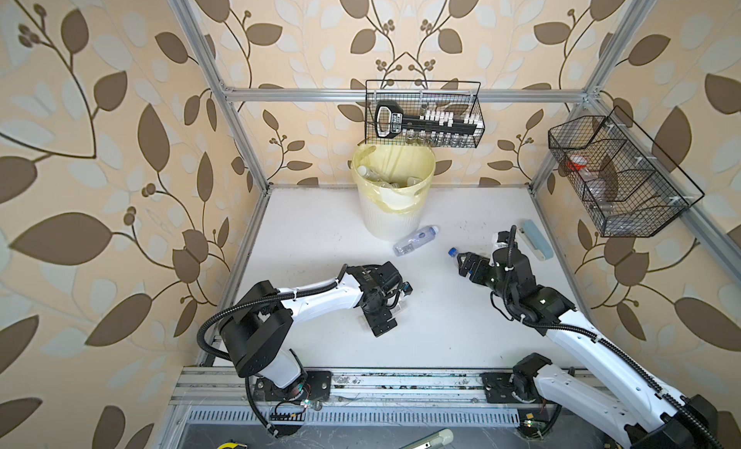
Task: Throw the plastic bottles in the bin
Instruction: Pick up the plastic bottle from the bottom-center of the table.
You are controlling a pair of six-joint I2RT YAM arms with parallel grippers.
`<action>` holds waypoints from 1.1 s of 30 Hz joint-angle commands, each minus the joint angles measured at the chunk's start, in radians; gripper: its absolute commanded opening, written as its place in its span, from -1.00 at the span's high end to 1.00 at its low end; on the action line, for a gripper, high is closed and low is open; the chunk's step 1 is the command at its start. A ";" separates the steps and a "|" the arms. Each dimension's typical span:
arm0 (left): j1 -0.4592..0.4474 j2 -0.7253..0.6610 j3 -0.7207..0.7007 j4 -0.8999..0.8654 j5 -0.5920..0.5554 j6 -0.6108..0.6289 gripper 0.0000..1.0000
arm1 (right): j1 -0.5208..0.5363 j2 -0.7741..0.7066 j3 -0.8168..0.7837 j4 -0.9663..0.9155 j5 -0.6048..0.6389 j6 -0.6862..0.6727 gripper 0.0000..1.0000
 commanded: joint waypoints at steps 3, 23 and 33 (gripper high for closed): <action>-0.007 0.006 -0.005 0.033 -0.018 0.003 -0.94 | -0.005 0.014 0.000 0.019 0.013 -0.014 -1.00; -0.001 0.051 0.026 0.028 -0.049 -0.005 -0.30 | -0.010 -0.021 -0.008 -0.002 0.007 -0.012 -1.00; 0.113 0.007 0.121 -0.037 -0.027 -0.011 -0.21 | -0.010 -0.064 -0.017 -0.022 -0.003 -0.007 -1.00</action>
